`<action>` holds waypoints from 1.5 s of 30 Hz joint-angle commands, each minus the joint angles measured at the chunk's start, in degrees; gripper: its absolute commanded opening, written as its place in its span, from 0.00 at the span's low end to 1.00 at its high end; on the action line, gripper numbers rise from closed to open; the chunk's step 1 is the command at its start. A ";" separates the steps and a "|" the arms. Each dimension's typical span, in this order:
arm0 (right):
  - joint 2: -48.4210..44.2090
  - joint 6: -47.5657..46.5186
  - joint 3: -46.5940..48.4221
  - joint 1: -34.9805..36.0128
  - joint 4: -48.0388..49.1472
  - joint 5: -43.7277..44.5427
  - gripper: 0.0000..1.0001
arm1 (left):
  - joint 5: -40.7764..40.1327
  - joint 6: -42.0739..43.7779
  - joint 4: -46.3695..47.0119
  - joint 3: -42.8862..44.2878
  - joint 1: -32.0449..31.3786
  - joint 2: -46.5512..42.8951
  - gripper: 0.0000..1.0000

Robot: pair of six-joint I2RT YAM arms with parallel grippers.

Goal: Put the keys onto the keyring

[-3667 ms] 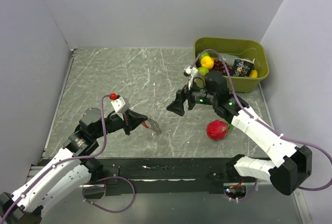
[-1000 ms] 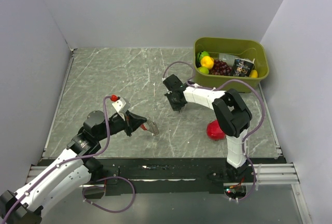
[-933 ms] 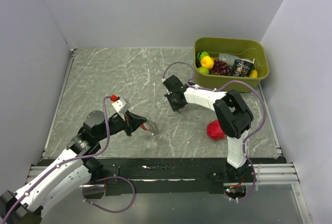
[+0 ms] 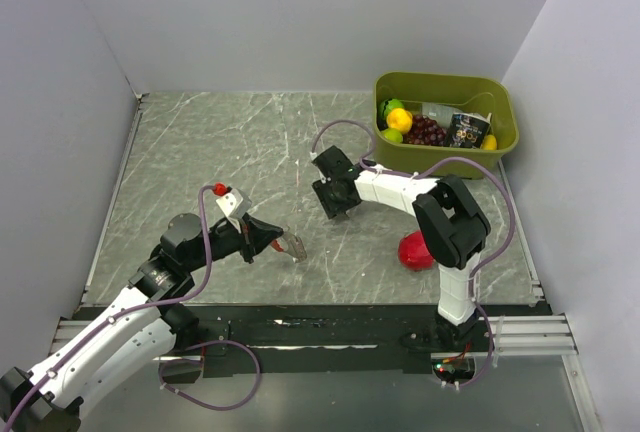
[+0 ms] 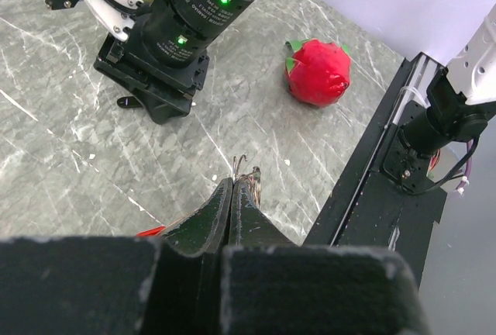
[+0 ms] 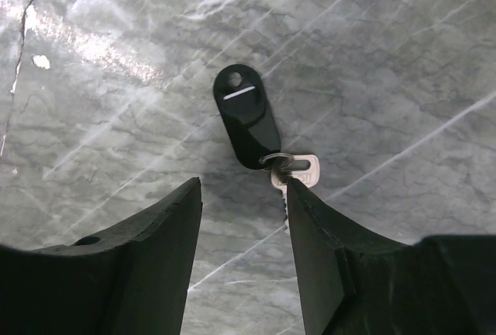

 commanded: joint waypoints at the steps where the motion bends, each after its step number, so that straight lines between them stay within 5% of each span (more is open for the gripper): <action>1: 0.13 0.57 2.08 0.35 1.64 2.43 0.56 | 1.01 -0.62 2.10 3.05 0.13 -0.76 0.01; 13: 2.95 -0.13 1.64 0.00 4.37 1.73 0.53 | 1.36 -0.80 2.28 2.96 0.13 -0.32 0.01; 23: 0.31 -0.30 -1.17 0.08 6.12 -0.20 0.23 | 1.27 -0.62 2.46 3.05 0.13 -0.23 0.01; 32: -7.33 -0.92 -4.25 0.00 7.09 -3.63 0.08 | 0.92 -0.27 2.19 3.22 0.22 -0.58 0.01; 40: -12.69 -2.24 -6.09 0.00 7.35 -8.11 0.04 | 0.57 0.17 1.93 3.31 0.13 -0.67 0.01; 45: -10.95 -2.67 -5.57 -0.09 7.53 -7.15 0.12 | 0.75 0.08 1.93 3.31 0.13 -0.58 0.01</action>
